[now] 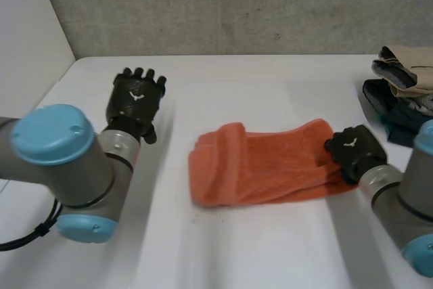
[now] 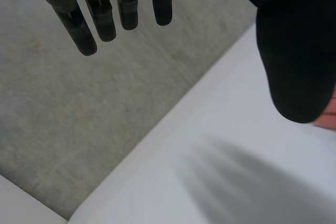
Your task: Fold the laundry.
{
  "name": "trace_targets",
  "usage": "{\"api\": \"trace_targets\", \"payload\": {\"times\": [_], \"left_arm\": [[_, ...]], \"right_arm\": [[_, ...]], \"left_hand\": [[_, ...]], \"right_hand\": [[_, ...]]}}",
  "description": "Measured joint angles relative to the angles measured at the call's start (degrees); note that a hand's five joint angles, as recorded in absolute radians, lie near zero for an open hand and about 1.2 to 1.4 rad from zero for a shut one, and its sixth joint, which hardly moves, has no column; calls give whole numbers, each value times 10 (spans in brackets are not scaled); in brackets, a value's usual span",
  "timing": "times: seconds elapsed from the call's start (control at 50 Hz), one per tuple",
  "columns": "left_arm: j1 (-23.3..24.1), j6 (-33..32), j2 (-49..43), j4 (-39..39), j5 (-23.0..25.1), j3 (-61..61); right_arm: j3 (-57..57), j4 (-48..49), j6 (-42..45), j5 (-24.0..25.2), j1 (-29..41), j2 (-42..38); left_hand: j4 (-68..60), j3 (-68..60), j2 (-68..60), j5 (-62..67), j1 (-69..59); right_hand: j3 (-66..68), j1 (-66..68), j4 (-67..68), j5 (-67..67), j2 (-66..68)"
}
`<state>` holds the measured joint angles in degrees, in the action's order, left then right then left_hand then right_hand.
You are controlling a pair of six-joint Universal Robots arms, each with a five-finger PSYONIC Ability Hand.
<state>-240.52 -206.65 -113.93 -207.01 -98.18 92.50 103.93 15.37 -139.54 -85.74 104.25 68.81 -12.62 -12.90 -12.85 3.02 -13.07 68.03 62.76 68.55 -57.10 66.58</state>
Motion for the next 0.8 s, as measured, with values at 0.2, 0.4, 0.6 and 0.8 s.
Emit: {"api": "trace_targets", "payload": {"times": [0.2, 0.4, 0.6, 0.8], "left_arm": [[-13, 32, 84, 4, 1, 42], [-1, 35, 84, 11, -1, 45], [51, 68, 64, 5, -1, -6], [132, 135, -13, 24, -2, -121]], "right_arm": [[-52, 43, 84, 46, 95, 41], [-54, 97, 102, 153, 257, -52], [-18, 92, -54, 157, 192, 18], [-36, -7, -390, 152, 31, 94]], "left_hand": [[0, 0, 0, 0, 0], [0, 0, 0, 0, 0], [0, 0, 0, 0, 0], [0, 0, 0, 0, 0]], "right_hand": [[2, 3, 2, -4, 0], [-153, -113, -156, 145, -145], [-556, -493, -563, 543, -539], [-556, -493, -563, 543, -539]]}}
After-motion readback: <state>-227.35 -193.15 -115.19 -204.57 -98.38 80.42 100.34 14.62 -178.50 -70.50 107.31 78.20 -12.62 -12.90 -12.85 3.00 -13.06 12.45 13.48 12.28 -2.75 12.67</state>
